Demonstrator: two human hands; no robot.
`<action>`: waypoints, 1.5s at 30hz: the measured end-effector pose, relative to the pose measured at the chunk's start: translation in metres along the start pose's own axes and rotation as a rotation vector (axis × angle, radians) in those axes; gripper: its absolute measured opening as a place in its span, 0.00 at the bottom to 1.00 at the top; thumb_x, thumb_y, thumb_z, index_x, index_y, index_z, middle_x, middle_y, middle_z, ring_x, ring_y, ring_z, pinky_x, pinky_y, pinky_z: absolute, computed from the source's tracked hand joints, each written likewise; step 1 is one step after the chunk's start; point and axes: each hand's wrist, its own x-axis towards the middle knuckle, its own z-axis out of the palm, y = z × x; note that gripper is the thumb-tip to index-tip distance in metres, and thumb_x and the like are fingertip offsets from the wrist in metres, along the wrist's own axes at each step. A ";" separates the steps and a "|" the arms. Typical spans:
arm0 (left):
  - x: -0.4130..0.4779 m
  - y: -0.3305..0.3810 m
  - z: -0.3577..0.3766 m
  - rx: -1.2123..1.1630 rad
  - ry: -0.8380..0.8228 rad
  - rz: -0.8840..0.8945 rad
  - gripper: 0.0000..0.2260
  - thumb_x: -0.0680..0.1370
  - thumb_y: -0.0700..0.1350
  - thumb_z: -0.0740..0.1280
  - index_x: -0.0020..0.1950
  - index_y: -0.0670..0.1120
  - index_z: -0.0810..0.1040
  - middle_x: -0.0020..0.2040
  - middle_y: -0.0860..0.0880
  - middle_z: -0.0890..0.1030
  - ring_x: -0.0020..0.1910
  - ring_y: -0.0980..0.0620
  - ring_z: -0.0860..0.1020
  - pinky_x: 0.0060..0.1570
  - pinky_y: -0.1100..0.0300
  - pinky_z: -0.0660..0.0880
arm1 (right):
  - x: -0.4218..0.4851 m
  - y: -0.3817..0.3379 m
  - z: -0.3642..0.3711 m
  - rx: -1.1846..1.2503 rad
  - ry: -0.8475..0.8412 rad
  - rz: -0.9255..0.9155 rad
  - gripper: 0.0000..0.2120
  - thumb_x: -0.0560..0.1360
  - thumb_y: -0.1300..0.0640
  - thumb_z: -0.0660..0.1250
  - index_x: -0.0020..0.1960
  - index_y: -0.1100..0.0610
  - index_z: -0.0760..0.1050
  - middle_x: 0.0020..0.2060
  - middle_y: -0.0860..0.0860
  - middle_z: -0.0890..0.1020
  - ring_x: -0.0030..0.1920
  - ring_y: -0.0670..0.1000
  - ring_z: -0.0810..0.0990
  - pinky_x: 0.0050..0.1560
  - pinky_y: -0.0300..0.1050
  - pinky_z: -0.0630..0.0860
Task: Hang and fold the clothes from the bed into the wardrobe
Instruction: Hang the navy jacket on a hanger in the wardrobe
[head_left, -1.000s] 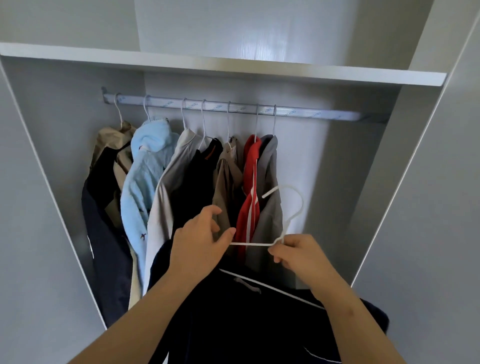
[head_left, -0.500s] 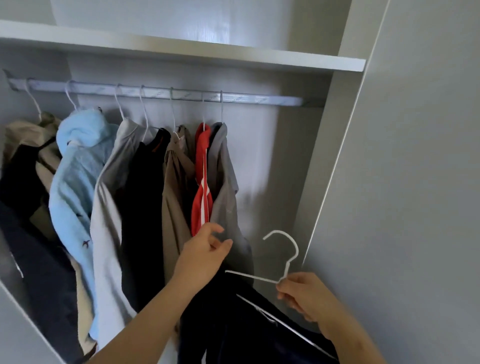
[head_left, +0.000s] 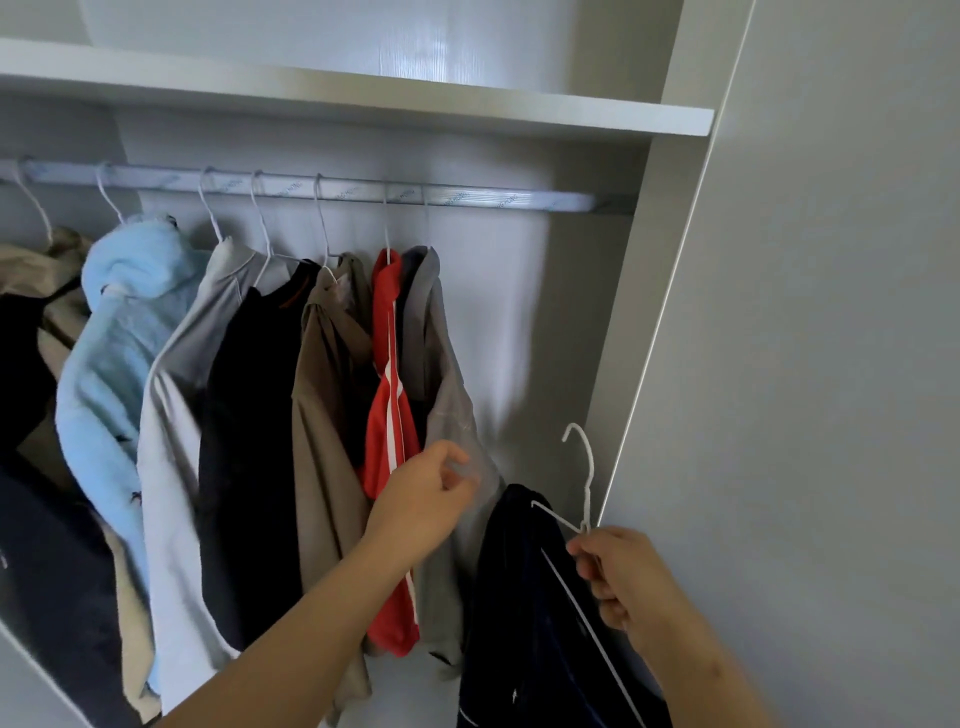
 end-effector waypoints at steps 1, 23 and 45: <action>0.005 0.003 0.001 0.032 0.005 0.026 0.04 0.77 0.47 0.65 0.49 0.55 0.72 0.40 0.57 0.76 0.40 0.61 0.75 0.40 0.66 0.72 | 0.004 -0.004 0.000 0.018 -0.002 -0.006 0.07 0.75 0.66 0.58 0.40 0.62 0.73 0.25 0.51 0.71 0.17 0.43 0.60 0.18 0.31 0.54; 0.166 -0.009 -0.011 1.278 -0.307 0.237 0.20 0.79 0.57 0.56 0.58 0.44 0.78 0.61 0.46 0.77 0.66 0.45 0.66 0.66 0.52 0.59 | 0.099 -0.065 0.000 0.082 0.061 -0.042 0.11 0.76 0.66 0.54 0.40 0.61 0.73 0.25 0.51 0.70 0.17 0.43 0.60 0.17 0.31 0.54; 0.292 -0.020 -0.074 0.398 -0.019 0.243 0.18 0.71 0.43 0.70 0.61 0.45 0.74 0.53 0.47 0.78 0.51 0.49 0.77 0.51 0.53 0.74 | 0.177 -0.267 0.091 0.202 -0.050 -0.346 0.13 0.78 0.70 0.48 0.43 0.62 0.69 0.29 0.55 0.75 0.15 0.42 0.65 0.16 0.30 0.57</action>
